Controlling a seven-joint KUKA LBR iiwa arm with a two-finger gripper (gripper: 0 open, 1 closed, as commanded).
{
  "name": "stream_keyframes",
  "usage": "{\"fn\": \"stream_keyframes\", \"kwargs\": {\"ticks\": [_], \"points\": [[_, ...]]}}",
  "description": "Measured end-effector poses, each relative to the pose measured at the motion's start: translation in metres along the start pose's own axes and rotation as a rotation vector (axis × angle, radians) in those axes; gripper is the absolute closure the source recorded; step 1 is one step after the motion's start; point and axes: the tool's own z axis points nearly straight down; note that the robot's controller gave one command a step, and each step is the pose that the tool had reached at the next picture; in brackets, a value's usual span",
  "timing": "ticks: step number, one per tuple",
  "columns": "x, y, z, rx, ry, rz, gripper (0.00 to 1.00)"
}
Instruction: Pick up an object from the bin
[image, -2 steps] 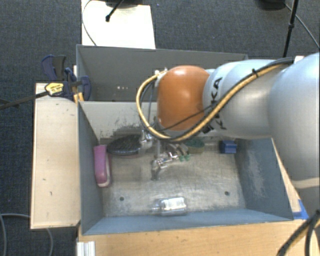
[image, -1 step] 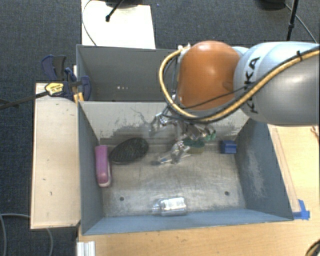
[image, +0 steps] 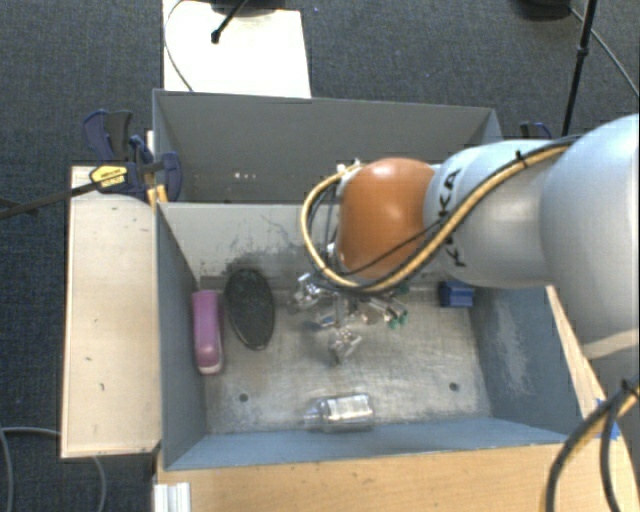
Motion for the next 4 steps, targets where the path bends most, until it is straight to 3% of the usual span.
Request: {"fn": "stream_keyframes", "kwargs": {"ticks": [1, 2, 3, 4], "points": [[0.013, -0.03, -0.014, 0.002, 0.002, -0.213, 0.0], [0.022, -0.051, -0.026, 0.002, -0.002, -0.125, 0.0], [0.008, -0.029, -0.001, 0.0, 0.003, -0.151, 0.0], [0.007, -0.031, -0.004, 0.002, -0.003, -0.142, 1.0]]}}
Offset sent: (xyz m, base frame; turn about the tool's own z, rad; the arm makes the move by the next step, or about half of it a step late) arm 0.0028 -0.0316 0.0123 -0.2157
